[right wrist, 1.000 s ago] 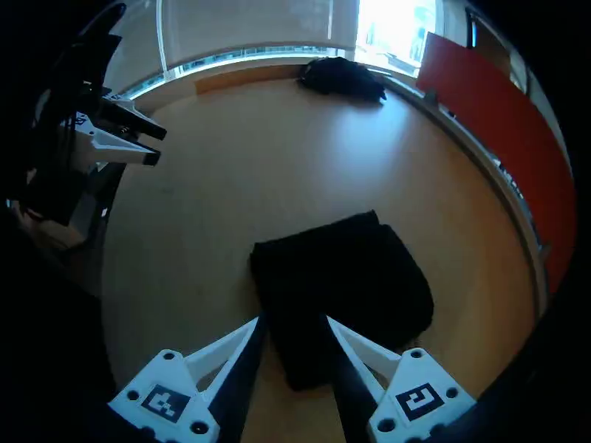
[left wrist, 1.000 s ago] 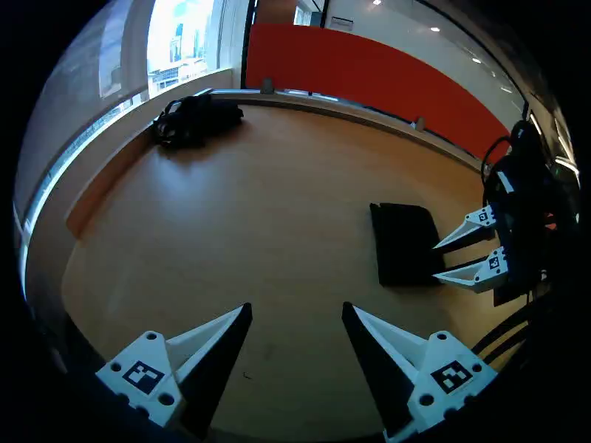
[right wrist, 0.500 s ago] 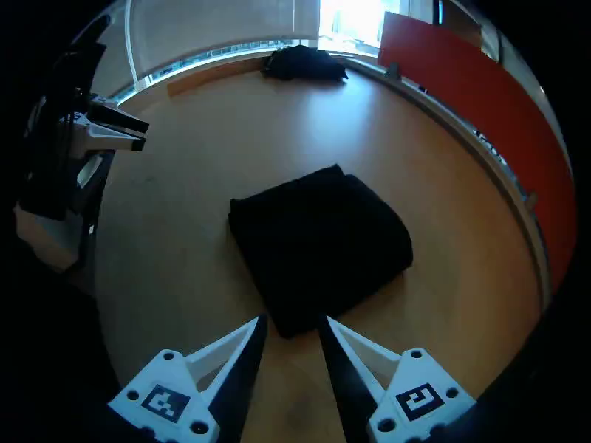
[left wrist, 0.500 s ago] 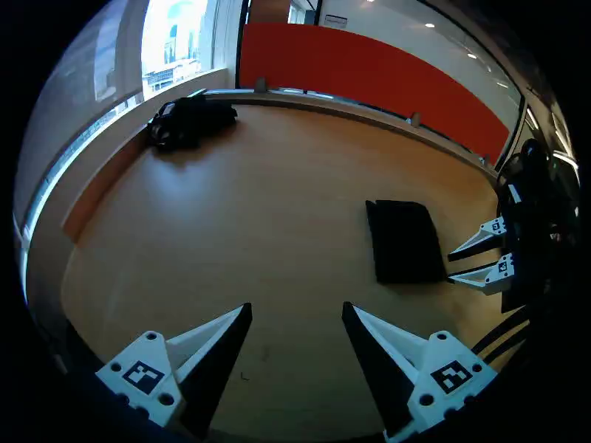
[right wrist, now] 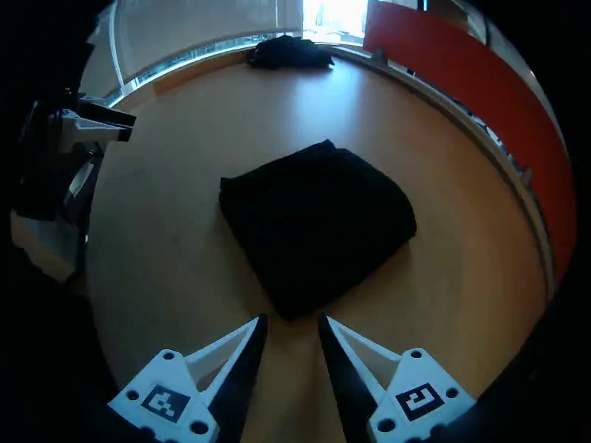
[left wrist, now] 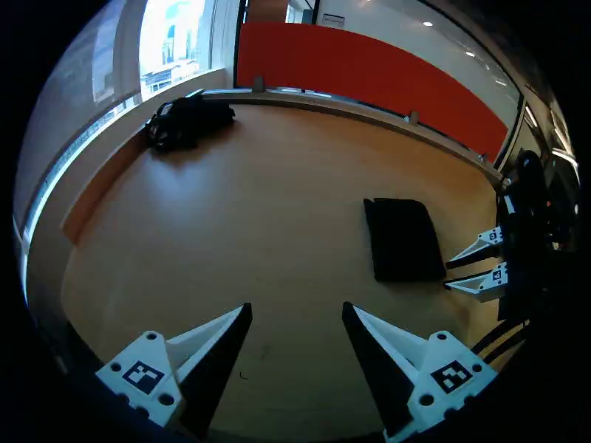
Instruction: Fold towel
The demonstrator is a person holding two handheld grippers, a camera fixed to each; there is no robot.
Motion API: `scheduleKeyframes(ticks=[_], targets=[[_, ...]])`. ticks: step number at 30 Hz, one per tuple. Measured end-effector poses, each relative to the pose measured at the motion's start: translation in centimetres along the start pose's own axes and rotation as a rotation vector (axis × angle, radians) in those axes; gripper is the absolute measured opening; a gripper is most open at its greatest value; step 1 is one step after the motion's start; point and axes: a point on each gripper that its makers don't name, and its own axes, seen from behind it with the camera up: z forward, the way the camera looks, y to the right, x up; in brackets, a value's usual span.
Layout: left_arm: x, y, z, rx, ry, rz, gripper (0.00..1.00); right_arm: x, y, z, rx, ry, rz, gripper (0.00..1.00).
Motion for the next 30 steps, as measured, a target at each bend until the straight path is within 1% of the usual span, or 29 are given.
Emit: scheduleKeyframes(ticks=[5,8,12,14,20,22,30], targets=[[-0.12,0.06,0.01,-0.001,-0.002,0.000,0.90,-0.10,-0.22,0.30,-0.002,0.002,0.035,0.50],[-0.11,0.12,0.01,-0.002,-0.001,0.000,0.90,-0.17,-0.19,0.49,-0.008,0.003,0.054,0.45],[-0.07,0.18,0.04,-0.003,-0.001,0.001,0.90,-0.13,0.00,0.58,-0.018,0.010,0.078,0.33],[-0.03,0.18,0.06,-0.002,0.000,0.001,0.90,-0.11,0.15,0.63,-0.023,0.014,0.090,0.24],[0.06,0.19,0.00,-0.003,0.001,0.002,0.90,-0.15,0.28,0.68,-0.025,0.020,0.110,0.07],[0.07,0.20,-0.02,-0.004,0.001,0.003,0.90,-0.14,0.28,0.68,-0.027,0.023,0.110,0.04],[-0.02,0.27,-0.06,-0.002,0.000,0.004,0.90,0.19,0.01,0.76,-0.020,0.041,0.098,0.02]])
